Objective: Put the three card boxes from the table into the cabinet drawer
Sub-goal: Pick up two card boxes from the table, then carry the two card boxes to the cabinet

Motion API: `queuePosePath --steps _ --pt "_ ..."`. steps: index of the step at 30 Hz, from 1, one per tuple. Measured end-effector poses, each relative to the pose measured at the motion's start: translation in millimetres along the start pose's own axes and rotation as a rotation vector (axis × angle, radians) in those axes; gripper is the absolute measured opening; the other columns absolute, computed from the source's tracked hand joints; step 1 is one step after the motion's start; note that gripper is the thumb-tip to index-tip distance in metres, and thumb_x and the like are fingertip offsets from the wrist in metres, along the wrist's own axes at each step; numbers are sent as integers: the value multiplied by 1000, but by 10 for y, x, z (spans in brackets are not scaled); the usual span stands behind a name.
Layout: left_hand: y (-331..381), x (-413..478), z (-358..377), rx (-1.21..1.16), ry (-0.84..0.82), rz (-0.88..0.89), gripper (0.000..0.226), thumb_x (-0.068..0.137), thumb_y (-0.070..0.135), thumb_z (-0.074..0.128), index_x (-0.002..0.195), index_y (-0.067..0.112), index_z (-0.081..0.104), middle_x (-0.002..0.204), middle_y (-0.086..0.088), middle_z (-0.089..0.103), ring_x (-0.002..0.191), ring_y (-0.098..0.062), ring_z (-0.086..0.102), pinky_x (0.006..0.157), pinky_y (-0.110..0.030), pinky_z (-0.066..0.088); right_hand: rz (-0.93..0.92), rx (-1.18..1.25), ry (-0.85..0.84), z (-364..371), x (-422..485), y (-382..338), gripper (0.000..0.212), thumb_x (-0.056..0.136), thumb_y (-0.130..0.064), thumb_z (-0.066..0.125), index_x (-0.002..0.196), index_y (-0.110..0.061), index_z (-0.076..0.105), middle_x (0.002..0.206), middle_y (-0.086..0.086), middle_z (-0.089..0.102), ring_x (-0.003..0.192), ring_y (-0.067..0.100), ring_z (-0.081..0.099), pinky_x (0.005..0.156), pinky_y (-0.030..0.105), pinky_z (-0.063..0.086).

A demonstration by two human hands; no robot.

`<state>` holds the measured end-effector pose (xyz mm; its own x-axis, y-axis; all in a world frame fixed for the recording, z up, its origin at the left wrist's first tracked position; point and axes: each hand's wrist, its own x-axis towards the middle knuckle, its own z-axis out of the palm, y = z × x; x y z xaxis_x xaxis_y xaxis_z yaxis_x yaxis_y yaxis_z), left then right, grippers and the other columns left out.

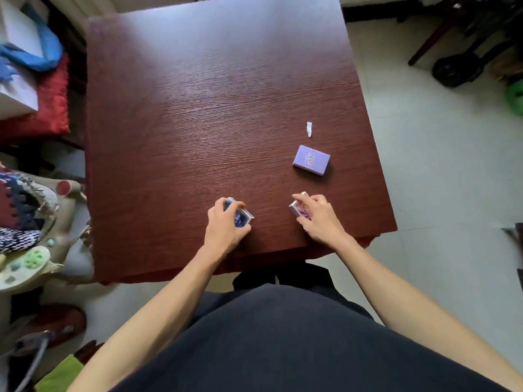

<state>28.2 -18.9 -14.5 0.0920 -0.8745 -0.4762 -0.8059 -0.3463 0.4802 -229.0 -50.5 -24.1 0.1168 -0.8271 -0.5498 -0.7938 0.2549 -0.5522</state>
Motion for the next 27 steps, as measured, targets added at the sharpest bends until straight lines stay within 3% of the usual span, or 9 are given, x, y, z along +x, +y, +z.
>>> queuePosePath --steps 3,6,9,12,15,18,20,24,27 --pt "-72 -277 -8 -256 -4 19 46 70 44 75 113 40 59 130 2 43 121 -18 44 99 -31 42 136 354 98 9 -380 184 62 89 -25 72 143 -46 48 128 -1 55 115 15 58 101 31 45" --pt "-177 -592 56 -414 -78 -27 46 69 49 79 110 43 60 120 7 52 109 -9 58 93 -32 53 267 695 157 104 -813 423 59 92 -18 72 141 -43 51 134 0 59 115 14 63 96 38 56" --pt "-226 -827 190 -503 -278 -116 43 70 54 78 108 43 62 116 2 62 97 -13 70 84 -35 59 438 1025 214 225 -1238 664 50 95 -19 69 134 -47 54 125 1 64 99 18 73 78 38 65" --pt "-133 -939 367 -590 -504 -203 30 73 43 79 100 37 67 106 -7 71 88 -15 74 70 -28 60 598 1235 253 385 -1635 923 42 96 -24 68 130 -46 57 115 6 64 86 23 72 75 40 65" --pt "25 -916 526 -505 -672 -228 28 72 43 79 98 37 69 96 -4 75 83 -12 75 66 -24 58 715 1344 319 560 -2015 1123 32 93 -27 72 114 -49 63 105 8 64 87 22 68 67 37 64" --pt "284 -805 702 -382 -785 -169 37 71 43 79 103 30 67 94 -7 74 75 -12 73 74 -35 62 787 1459 409 721 -2413 1300 30 89 -30 77 109 -49 67 104 9 67 88 22 68 67 37 63" --pt "522 -742 814 -332 -830 -122 38 72 43 78 105 29 67 93 -6 73 73 -10 71 76 -36 61 819 1532 478 823 -2644 1416 31 86 -29 79 109 -49 69 103 11 67 89 23 68 68 39 63" --pt "1144 -742 1055 -283 -866 -45 45 66 49 78 105 29 67 87 -2 74 74 -11 72 65 -29 58 862 1666 622 990 -3022 1661 39 85 -29 80 120 -43 67 102 11 68 90 24 71 71 43 63" --pt "1590 -901 1353 -242 -893 -6 51 66 50 78 110 28 64 94 -6 74 81 -17 73 67 -31 56 875 1756 728 1065 -3287 1908 31 84 -29 82 107 -46 72 91 8 73 78 22 74 71 44 63"
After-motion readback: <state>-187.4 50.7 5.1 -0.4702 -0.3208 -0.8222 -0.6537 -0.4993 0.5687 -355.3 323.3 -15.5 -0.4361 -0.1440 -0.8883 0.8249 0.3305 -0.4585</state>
